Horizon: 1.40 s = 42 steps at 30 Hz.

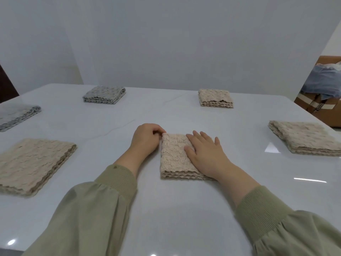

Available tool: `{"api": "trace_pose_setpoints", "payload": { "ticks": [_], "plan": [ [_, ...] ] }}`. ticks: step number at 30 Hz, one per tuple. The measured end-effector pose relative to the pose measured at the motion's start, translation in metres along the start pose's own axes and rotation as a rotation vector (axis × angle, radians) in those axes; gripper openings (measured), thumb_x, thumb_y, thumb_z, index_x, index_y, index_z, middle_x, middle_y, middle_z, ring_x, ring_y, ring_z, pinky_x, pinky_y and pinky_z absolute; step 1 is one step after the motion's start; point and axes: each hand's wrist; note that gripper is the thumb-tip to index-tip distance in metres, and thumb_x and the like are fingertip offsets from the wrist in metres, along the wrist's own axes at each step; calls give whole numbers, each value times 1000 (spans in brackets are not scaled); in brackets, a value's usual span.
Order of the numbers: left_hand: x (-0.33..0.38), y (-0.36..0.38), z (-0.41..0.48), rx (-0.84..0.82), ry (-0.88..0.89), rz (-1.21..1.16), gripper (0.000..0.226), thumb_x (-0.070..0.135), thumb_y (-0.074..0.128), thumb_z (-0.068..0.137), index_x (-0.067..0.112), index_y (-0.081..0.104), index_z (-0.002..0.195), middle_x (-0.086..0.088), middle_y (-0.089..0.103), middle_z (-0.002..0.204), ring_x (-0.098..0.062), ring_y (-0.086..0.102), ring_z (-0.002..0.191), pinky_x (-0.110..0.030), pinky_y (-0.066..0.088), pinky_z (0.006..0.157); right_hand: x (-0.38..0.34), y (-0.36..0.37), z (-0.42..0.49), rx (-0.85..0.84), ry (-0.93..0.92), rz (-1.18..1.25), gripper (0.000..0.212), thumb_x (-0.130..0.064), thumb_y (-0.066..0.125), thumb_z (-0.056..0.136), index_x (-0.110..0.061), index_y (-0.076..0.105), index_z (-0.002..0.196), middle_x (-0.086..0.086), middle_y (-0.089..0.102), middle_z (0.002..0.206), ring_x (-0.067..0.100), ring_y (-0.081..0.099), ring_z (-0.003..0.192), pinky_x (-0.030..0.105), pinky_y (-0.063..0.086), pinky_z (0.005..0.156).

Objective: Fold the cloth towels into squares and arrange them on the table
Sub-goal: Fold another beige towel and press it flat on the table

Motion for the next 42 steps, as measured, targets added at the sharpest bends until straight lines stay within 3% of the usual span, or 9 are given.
{"api": "trace_pose_setpoints", "payload": {
  "ticks": [2,4,6,9,11,17,23,34,42],
  "plan": [
    [8,-3,-8,88,69,14,33,3,48,89,21,70,106,6,66,113,-10,53,114,-18,35,95,-1,-3,-2,68,-10,29,52,-39,24,100,-22,22,149,-1,11,159,16,2,146,47,-2,116],
    [22,-4,-19,71,199,23,37,8,44,93,20,60,125,6,56,127,-9,40,126,-18,25,103,-3,-6,-4,154,-24,17,50,-31,24,100,-20,24,149,-1,12,159,15,2,146,46,-2,117],
    [28,2,-29,-112,282,211,43,19,37,99,17,41,141,3,40,146,-14,25,138,-27,18,112,-5,-5,-6,151,-30,-41,50,-29,23,100,-19,23,149,-1,11,159,15,2,146,47,-1,117],
    [21,13,-35,-478,144,541,54,39,20,102,21,7,151,6,2,159,-17,-1,146,-41,5,117,-3,0,-9,-10,15,-96,53,-34,17,101,-18,13,151,-2,5,160,15,-1,146,49,-2,115],
    [17,13,-34,-524,102,559,56,44,16,101,24,2,151,8,-4,159,-16,-5,146,-42,2,117,1,-1,-9,-61,45,-78,53,-33,15,101,-18,9,152,-4,2,160,13,-2,146,48,-3,116],
    [8,4,-42,-376,70,513,67,54,21,97,17,7,151,1,8,159,-17,1,146,-41,5,118,15,-5,-7,3,186,99,51,-30,18,101,-17,14,151,0,6,160,16,3,146,48,0,116],
    [17,9,-46,-369,60,505,65,50,22,99,14,7,151,1,12,158,-15,3,146,-44,5,118,17,-9,-8,27,201,175,54,-34,27,99,-14,19,149,6,30,152,21,20,142,49,8,115],
    [59,42,-72,-380,79,412,62,46,25,99,17,8,151,3,14,158,-13,2,146,-44,3,118,50,-28,-49,38,269,203,53,-31,30,99,-11,23,148,9,33,150,25,22,141,46,12,116],
    [96,72,-99,-358,36,287,59,50,23,99,26,8,151,3,21,156,-14,13,145,-44,2,117,78,-34,-89,96,291,176,51,-33,30,99,-11,30,145,11,40,145,28,25,139,48,14,115]
  ]
}}
Point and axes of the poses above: each hand's wrist, its own z-axis towards the middle knuckle, its own y-axis out of the palm, x = y × z
